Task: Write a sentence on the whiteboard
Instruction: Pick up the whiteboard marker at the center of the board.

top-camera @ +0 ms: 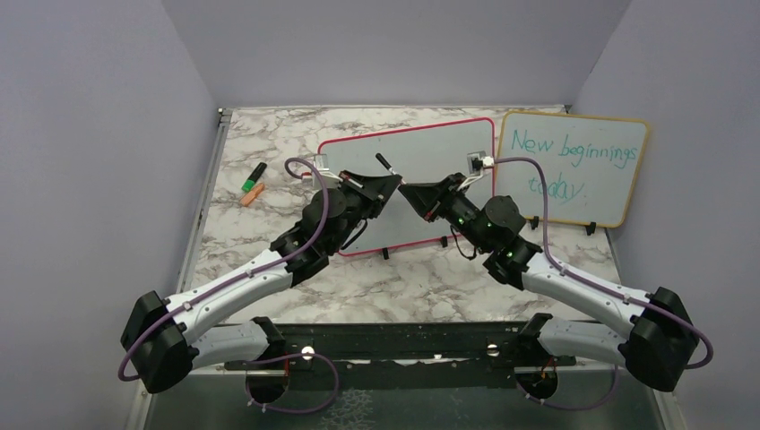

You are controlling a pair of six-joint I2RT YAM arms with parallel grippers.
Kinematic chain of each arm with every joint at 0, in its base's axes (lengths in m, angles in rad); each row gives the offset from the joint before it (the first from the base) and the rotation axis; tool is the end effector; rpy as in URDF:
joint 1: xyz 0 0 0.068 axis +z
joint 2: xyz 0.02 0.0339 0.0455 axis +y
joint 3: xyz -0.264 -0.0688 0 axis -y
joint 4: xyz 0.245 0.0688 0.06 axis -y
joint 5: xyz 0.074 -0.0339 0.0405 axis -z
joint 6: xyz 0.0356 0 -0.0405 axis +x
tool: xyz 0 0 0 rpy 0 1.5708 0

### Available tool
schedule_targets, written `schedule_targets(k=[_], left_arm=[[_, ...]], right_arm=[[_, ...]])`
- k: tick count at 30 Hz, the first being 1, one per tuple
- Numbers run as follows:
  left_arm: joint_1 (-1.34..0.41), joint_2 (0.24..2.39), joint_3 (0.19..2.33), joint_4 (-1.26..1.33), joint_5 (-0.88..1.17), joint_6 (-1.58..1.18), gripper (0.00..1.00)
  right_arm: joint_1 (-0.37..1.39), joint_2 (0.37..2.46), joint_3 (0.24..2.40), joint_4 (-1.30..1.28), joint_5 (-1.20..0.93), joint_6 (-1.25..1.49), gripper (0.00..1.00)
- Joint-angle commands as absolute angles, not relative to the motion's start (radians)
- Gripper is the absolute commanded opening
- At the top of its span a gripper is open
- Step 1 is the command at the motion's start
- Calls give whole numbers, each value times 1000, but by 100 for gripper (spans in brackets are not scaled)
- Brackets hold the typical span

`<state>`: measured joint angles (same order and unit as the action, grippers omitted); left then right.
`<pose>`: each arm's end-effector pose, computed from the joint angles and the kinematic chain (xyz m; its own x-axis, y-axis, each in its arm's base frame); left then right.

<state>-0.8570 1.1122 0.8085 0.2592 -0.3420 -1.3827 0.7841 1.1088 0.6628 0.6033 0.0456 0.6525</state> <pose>0.1807 -0.1904 0.3294 -0.4895 -0.8484 -0.2015 0.0635 0.1957 -0.9786 0.1834 0.1807 0.3154 -0.3209 0.5366 -0.7804 -0.6025 0.5201 0.6054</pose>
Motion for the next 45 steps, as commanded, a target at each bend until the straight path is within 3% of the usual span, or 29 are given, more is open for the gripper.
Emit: schedule_targets(k=[1, 5, 12, 20, 27, 36, 45], left_arm=[[-864, 1079, 770, 291, -383, -1386, 8], [-864, 1036, 743, 282, -409, -1298, 37], [-862, 943, 801, 122, -456, -872, 65], [-862, 846, 835, 2, -421, -284, 87], [-862, 815, 873, -157, -216, 169, 90], [-862, 830, 882, -281, 60, 488, 90], [-862, 877, 885, -315, 309, 637, 79]], right_arm=[[788, 1075, 669, 577, 90, 605, 1], [788, 1066, 711, 458, 81, 569, 1], [787, 1085, 810, 228, 36, 475, 1], [783, 1098, 931, 8, -55, 418, 1], [782, 1115, 1043, -214, -148, 350, 1], [782, 1095, 1107, -433, -219, 176, 1], [783, 1095, 1119, -467, -356, 99, 1]])
